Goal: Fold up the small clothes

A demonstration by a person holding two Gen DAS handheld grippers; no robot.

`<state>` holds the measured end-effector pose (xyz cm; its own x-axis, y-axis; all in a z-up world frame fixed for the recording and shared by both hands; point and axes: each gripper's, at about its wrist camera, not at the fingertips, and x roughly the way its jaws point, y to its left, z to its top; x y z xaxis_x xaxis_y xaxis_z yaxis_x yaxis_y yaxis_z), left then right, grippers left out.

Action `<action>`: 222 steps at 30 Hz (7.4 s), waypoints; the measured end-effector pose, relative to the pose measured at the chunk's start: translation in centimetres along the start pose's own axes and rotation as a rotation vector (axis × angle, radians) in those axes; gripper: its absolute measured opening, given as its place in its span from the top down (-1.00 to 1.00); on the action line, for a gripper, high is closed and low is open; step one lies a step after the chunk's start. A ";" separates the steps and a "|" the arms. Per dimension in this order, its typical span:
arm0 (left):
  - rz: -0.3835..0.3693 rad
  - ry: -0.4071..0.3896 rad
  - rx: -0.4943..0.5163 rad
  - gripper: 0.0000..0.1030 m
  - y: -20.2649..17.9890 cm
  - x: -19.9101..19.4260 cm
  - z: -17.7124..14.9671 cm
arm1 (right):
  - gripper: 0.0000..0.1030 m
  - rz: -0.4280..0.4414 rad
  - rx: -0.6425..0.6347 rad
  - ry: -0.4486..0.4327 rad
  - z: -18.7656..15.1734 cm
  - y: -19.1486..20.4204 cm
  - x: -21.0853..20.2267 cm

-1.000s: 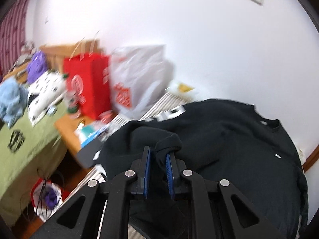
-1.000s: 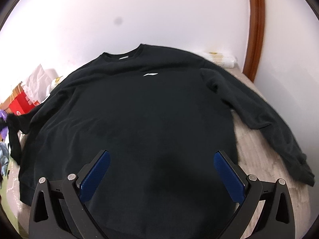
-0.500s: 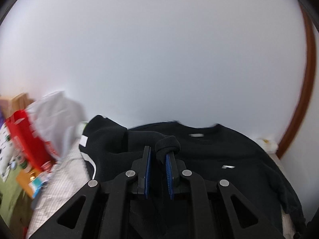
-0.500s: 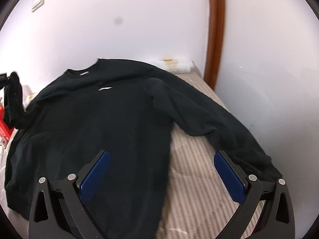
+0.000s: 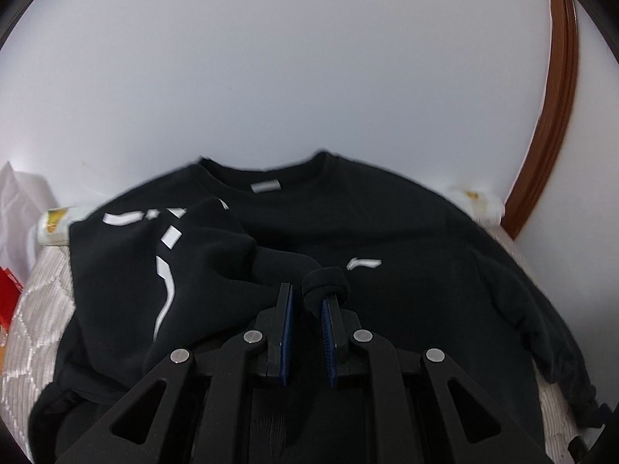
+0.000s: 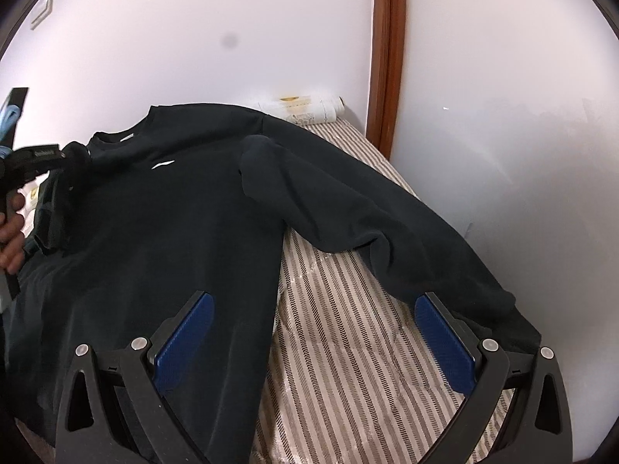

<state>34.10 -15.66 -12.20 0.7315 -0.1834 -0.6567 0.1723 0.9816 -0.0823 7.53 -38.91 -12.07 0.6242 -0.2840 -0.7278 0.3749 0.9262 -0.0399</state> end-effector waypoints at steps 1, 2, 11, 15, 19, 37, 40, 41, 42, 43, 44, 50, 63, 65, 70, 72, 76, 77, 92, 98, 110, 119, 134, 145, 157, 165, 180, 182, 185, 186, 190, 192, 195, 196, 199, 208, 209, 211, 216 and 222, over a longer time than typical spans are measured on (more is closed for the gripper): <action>-0.001 0.006 0.000 0.73 -0.1 0.4 -0.1 | -0.98 0.001 -0.001 0.003 0.0 0.1 0.2; -0.004 0.013 0.000 0.72 -0.1 0.8 -0.2 | -0.98 0.002 -0.003 0.006 0.0 0.2 0.4; -0.038 0.030 -0.056 0.34 2.2 0.0 -0.4 | -0.98 0.034 -0.047 0.002 0.7 3.1 0.9; -0.042 -0.010 -0.131 -0.44 6.1 -2.6 -1.6 | -0.89 0.076 -0.084 -0.010 1.5 5.8 0.5; 0.017 -0.039 -0.170 -0.44 10.4 -5.1 -3.2 | -0.71 0.138 -0.124 -0.010 2.3 9.4 0.2; 0.184 0.075 -0.274 -0.45 24.6 -4.6 -11.2 | -0.47 0.439 -0.267 0.053 5.0 28.3 4.3; 0.190 0.091 -0.246 -0.45 24.3 -3.6 -11.6 | -0.47 0.457 -0.320 0.064 4.7 31.2 5.0; 0.187 0.093 -0.239 -0.45 24.2 -3.3 -11.9 | -0.47 0.460 -0.333 0.070 4.5 32.0 5.3; 0.188 0.101 -0.231 -0.45 24.2 -3.0 -12.1 | -0.47 0.458 -0.346 0.074 4.4 32.8 5.8; 0.192 0.114 -0.226 -0.45 24.3 -2.6 -12.4 | -0.47 0.437 -0.361 0.081 4.2 33.9 6.7; 0.190 0.121 -0.227 -0.46 24.3 -2.4 -12.4 | -0.47 0.407 -0.369 0.091 4.2 34.5 7.6; 0.219 0.120 -0.221 -0.60 24.3 -2.3 -12.3 | 0.70 0.344 -0.383 0.082 5.9 35.6 9.6; 0.223 0.116 -0.128 -0.57 22.2 -3.2 -11.9 | 0.54 0.149 0.004 -0.088 17.3 16.8 7.9; 0.219 0.130 -0.123 -0.57 21.9 -3.1 -11.8 | 0.52 0.097 0.061 -0.040 17.2 13.9 9.3; 0.288 0.157 -0.072 -0.57 21.1 -1.5 -11.2 | 0.24 0.130 0.010 -0.003 14.0 13.2 9.5; 0.304 0.157 -0.041 -0.63 20.6 -0.6 -10.6 | 0.15 0.134 -0.032 -0.007 13.0 14.0 9.2; 0.346 0.133 -0.024 -0.65 20.1 0.8 -9.3 | 0.05 0.200 -0.094 0.019 10.7 15.2 9.0; 0.347 0.129 -0.034 -0.65 20.2 1.1 -9.0 | 0.04 0.218 -0.109 0.027 10.2 15.8 9.0; 0.452 0.099 -0.250 -0.49 28.4 -2.3 -10.7 | -0.27 0.232 -0.219 0.062 9.1 20.2 10.5; 0.421 0.117 -0.289 -0.59 28.9 -2.1 -10.7 | -0.34 0.158 -0.214 0.041 11.1 19.2 12.5; 0.398 0.124 -0.213 -0.59 27.4 -1.2 -10.2 | -0.33 0.184 -0.125 0.110 12.9 19.6 19.5; 0.396 0.023 -0.310 -0.58 28.9 -3.1 -10.5 | 0.66 0.299 -0.090 -0.033 13.7 17.4 14.2; 0.355 0.070 -0.236 -0.61 26.4 -4.9 -12.6 | -0.12 0.157 -0.160 0.051 11.0 16.0 13.0; 0.265 -0.033 -0.241 -0.62 25.2 -4.8 -7.9 | -0.12 0.205 -0.276 -0.087 12.2 20.4 9.1; 0.249 0.128 -0.202 -0.63 25.3 0.6 -9.6 | -0.03 0.124 -0.291 0.064 9.6 21.2 16.4; 0.265 0.141 -0.183 -0.67 25.0 -0.7 -10.7 | -0.03 0.102 -0.284 0.058 9.6 20.9 15.3; 0.256 0.083 -0.191 -0.67 21.1 -6.1 -10.4 | -0.21 -0.069 -0.096 -0.048 7.8 4.6 3.1; 0.235 0.069 -0.191 -0.67 19.8 -6.7 -10.0 | -0.21 -0.114 -0.067 -0.050 7.3 1.7 1.7; 0.208 0.052 -0.193 -0.67 17.8 -7.4 -9.6 | -0.22 -0.181 -0.016 -0.049 6.0 -3.2 -0.2; 0.198 0.049 -0.189 -0.67 16.9 -7.6 -9.5 | -0.23 -0.199 0.002 -0.047 5.5 -4.6 -0.6; 0.180 0.036 -0.169 -0.67 14.1 -7.8 -9.2 | -0.23 -0.214 0.117 0.001 1.5 -10.6 -1.7; 0.163 0.030 -0.155 -0.67 12.8 -7.9 -9.1 | -0.23 -0.211 0.151 0.021 -0.3 -12.2 -1.8; 0.158 0.023 -0.129 -0.67 11.2 -8.0 -9.2 | -0.23 -0.190 0.209 0.072 -3.5 -14.6 -1.2; 0.157 0.023 -0.124 -0.67 10.8 -8.0 -9.2 | -0.23 -0.178 0.223 0.090 -4.3 -15.1 -0.8; 0.162 0.031 -0.109 -0.67 10.1 -7.8 -9.3 | -0.23 -0.145 0.257 0.100 -5.3 -15.5 0.0; 0.203 0.058 -0.111 -0.67 10.8 -7.3 -10.2 | -0.15 -0.119 0.340 0.125 -5.2 -16.3 3.0; 0.206 0.058 -0.115 -0.67 11.0 -7.3 -10.3 | -0.06 -0.119 0.334 0.115 -5.3 -16.2 2.9; 0.205 0.059 -0.127 -0.67 11.4 -7.4 -10.4 | 0.46 -0.170 0.283 0.088 -5.2 -15.4 2.3; 0.182 0.034 -0.144 -0.67 12.8 -8.5 -10.7 | 0.63 -0.223 0.167 0.033 -4.2 -12.4 0.0; 0.196 0.010 -0.176 -0.67 16.1 -10.5 -11.3 | 0.63 -0.221 0.142 -0.111 -0.1 -9.0 -4.8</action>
<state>21.76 2.69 -15.09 0.7330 0.0112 -0.6801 -0.0902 0.9926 -0.0808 1.07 -45.86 -8.27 0.5849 -0.5076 -0.6327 0.5976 0.7971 -0.0870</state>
